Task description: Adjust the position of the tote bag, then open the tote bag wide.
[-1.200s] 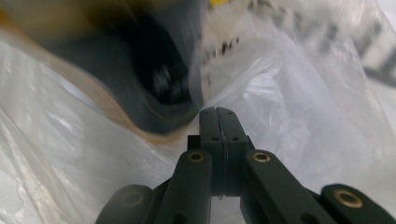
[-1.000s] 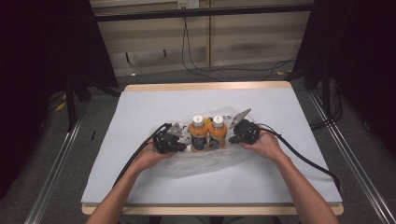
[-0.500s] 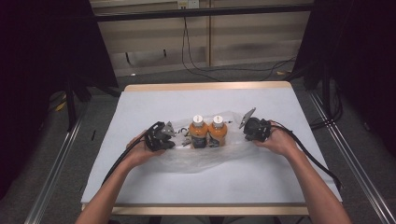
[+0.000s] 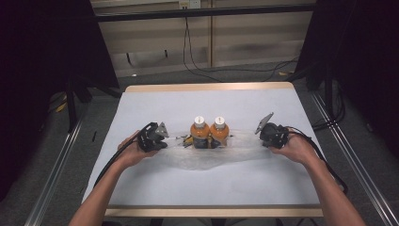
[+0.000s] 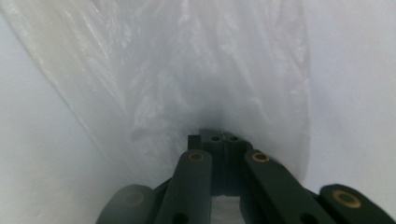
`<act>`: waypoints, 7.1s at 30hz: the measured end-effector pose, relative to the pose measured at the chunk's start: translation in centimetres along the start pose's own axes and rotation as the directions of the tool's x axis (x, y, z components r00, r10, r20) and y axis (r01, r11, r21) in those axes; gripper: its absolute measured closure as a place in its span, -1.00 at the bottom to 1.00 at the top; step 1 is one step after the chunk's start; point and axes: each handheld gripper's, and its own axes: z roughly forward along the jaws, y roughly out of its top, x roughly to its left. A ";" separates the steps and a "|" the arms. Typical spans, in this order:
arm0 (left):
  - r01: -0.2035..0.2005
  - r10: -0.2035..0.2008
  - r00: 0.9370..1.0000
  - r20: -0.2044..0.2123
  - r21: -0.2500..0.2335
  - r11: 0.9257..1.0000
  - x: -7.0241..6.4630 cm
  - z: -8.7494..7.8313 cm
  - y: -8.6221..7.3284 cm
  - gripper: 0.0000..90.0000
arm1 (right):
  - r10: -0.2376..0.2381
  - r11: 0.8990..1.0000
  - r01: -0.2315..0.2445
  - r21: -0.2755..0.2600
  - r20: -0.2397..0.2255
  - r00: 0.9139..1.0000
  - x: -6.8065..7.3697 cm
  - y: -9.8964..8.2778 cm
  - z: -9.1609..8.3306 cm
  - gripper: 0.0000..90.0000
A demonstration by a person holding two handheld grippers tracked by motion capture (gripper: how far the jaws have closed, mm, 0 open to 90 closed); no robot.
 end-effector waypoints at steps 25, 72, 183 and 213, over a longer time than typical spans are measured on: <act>0.153 -0.152 0.988 0.018 -0.076 0.985 0.6 -1.0 -3.1 1.00 | -0.009 0.998 0.012 -0.057 0.047 0.999 0.5 -1.2 -0.2 1.00; 0.240 -0.160 0.967 0.198 -0.503 0.830 -4.2 -3.8 0.1 0.93 | 0.054 0.810 -0.147 -0.567 -0.179 0.982 3.4 0.7 -6.2 1.00; 0.068 0.046 0.958 0.283 -0.378 0.923 -11.9 3.6 6.0 1.00 | 0.173 0.902 -0.259 -0.346 -0.260 0.950 -1.0 11.3 6.7 1.00; 0.061 0.062 0.947 0.314 -0.368 0.928 -13.0 3.0 5.6 1.00 | 0.273 0.882 -0.326 -0.340 -0.196 0.942 -3.3 13.1 7.8 1.00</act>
